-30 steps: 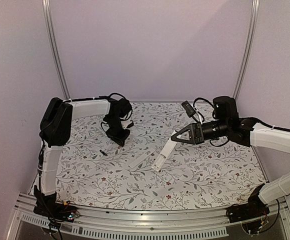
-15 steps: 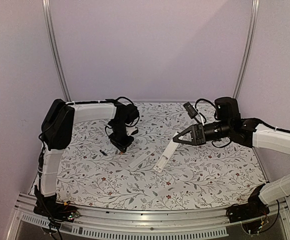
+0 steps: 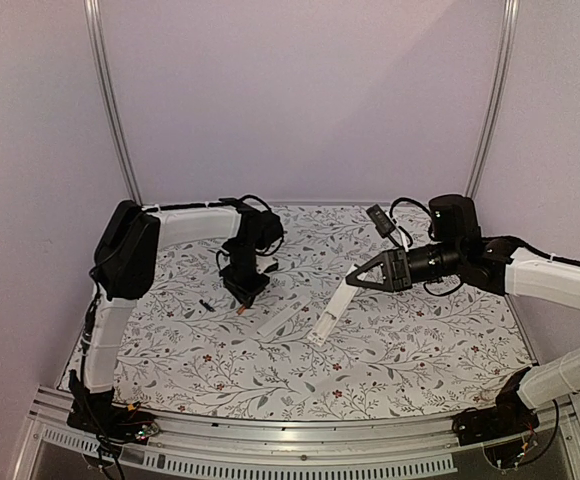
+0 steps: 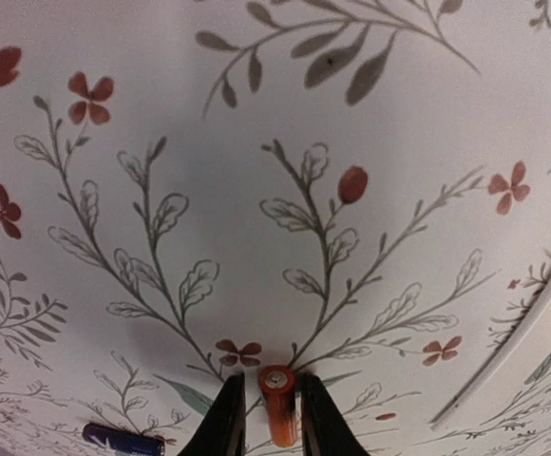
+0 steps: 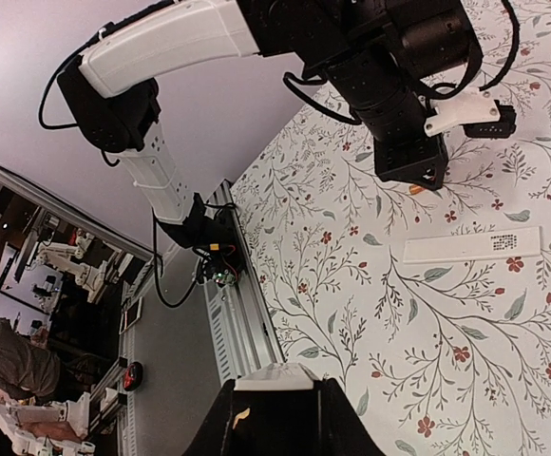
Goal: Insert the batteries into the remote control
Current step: Pick up the battery from the center of the board, then place the battery in the battery compartment.
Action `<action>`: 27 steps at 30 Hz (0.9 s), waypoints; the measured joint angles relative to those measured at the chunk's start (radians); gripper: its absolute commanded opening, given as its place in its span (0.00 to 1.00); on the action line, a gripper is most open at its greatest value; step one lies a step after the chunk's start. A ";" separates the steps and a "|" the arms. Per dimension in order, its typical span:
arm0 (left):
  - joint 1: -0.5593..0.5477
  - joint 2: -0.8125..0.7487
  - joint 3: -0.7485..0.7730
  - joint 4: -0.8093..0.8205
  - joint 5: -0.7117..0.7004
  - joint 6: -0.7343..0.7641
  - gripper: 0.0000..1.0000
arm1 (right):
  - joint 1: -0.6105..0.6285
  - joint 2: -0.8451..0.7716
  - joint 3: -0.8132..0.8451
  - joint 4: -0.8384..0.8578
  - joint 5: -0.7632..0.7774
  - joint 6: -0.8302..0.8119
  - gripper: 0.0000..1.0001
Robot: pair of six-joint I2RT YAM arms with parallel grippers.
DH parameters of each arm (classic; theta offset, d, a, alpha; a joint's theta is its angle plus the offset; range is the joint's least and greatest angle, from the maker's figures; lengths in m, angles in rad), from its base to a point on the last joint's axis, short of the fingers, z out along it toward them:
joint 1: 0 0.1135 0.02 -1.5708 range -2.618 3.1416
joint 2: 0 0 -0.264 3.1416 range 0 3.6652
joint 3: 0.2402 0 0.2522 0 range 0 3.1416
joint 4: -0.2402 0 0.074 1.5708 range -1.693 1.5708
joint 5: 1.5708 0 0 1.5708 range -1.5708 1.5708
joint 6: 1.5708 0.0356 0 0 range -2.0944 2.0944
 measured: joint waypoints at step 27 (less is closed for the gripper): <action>-0.115 -0.807 -0.572 0.602 0.187 -0.066 0.00 | 0.007 0.116 0.000 -0.008 0.139 0.179 0.00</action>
